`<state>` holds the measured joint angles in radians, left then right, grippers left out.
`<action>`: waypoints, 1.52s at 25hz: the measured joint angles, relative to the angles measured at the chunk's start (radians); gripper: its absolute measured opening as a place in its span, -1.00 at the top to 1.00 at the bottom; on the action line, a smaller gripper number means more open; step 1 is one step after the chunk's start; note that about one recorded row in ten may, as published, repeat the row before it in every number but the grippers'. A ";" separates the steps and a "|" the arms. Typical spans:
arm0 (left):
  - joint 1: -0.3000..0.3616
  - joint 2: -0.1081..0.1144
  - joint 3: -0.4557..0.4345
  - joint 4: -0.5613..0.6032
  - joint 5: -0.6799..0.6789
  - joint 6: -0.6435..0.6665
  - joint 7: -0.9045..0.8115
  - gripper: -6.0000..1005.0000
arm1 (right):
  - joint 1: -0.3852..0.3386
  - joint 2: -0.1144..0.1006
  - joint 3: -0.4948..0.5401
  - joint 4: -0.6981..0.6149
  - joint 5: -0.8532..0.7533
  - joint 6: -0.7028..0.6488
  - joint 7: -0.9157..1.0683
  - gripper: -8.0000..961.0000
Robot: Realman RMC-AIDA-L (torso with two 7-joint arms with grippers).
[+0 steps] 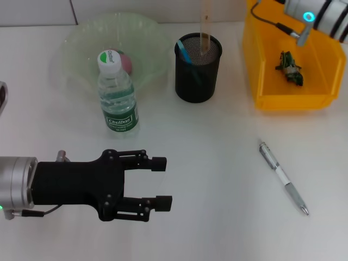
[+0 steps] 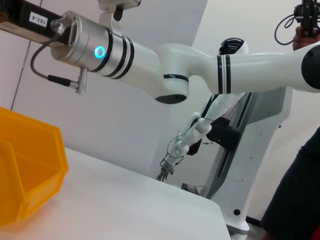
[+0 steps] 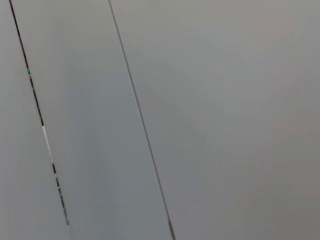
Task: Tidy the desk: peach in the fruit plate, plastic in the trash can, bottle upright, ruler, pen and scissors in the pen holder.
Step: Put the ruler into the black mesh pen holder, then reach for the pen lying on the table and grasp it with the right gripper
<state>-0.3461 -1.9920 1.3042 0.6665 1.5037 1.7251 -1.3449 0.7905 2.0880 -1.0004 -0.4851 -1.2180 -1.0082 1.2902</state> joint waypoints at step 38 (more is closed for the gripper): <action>0.024 0.007 -0.011 0.005 0.001 0.034 0.007 -0.56 | -0.322 0.002 -0.130 -0.940 -0.868 -0.282 1.035 -0.37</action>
<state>-0.3219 -1.9853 1.2933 0.6714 1.5050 1.7587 -1.3377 0.4687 2.0896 -1.1301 -1.4246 -2.0860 -1.2902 2.3257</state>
